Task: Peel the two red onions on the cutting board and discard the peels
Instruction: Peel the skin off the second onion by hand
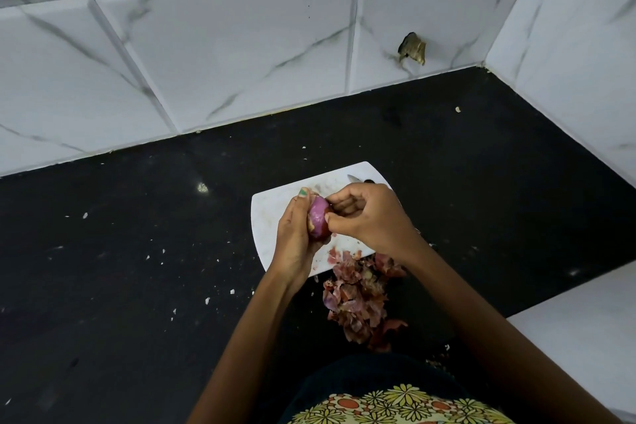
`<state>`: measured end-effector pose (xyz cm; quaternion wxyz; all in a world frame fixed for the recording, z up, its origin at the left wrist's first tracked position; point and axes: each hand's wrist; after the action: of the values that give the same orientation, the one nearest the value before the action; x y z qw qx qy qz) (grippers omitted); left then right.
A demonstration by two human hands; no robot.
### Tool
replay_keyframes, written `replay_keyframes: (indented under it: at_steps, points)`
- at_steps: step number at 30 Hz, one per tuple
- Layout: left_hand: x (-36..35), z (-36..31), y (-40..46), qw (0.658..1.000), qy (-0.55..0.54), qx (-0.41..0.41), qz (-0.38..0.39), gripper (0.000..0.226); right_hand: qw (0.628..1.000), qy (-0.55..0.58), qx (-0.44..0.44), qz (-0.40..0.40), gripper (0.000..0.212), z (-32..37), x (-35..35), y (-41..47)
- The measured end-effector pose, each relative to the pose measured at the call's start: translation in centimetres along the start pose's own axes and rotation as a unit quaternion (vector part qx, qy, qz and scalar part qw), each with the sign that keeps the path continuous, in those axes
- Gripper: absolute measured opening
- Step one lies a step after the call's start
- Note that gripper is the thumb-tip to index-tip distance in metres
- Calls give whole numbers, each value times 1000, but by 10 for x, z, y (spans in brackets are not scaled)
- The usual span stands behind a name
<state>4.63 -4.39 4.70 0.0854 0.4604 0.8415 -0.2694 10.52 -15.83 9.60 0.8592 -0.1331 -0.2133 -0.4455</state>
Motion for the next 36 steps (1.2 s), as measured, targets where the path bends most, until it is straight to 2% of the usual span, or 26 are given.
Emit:
replay_keyframes:
  at_steps: [7,12,18,22,29,31,34,36]
  points:
    - [-1,-1,-1,1000,-18,6,15,31,999,13,5,-38,18,-7,4,4]
    - [0,-2,1,1000,-3,-14,25,33,999,34,-7,-19,20,-4,-1,1]
    - [-1,-1,-3,999,16,-20,28,34,999,16,-6,-32,15,-2,-5,-1]
    - [-2,-3,-5,1000,-17,-1,21,32,998,4,5,-68,13,-7,-4,1]
    - [-5,-2,-4,999,-31,16,11,39,997,62,-25,-27,15,-14,1,5]
    - [-6,-2,-5,998,-52,28,10,44,994,83,-43,-55,14,-19,-1,6]
    - [-4,-2,-4,995,-94,38,13,49,992,49,-52,-100,11,-28,0,7]
    - [-3,-3,-4,993,-111,36,12,49,997,-19,-65,-49,12,-32,3,7]
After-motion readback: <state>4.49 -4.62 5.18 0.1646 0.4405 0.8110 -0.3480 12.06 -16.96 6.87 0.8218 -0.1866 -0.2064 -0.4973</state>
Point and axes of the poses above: each hand's wrist, its own y-axis towards the middle knuckle, its own x-axis out of the back of the hand, z = x × y, and after that the axes turned 5 degrees about -y, right-handed
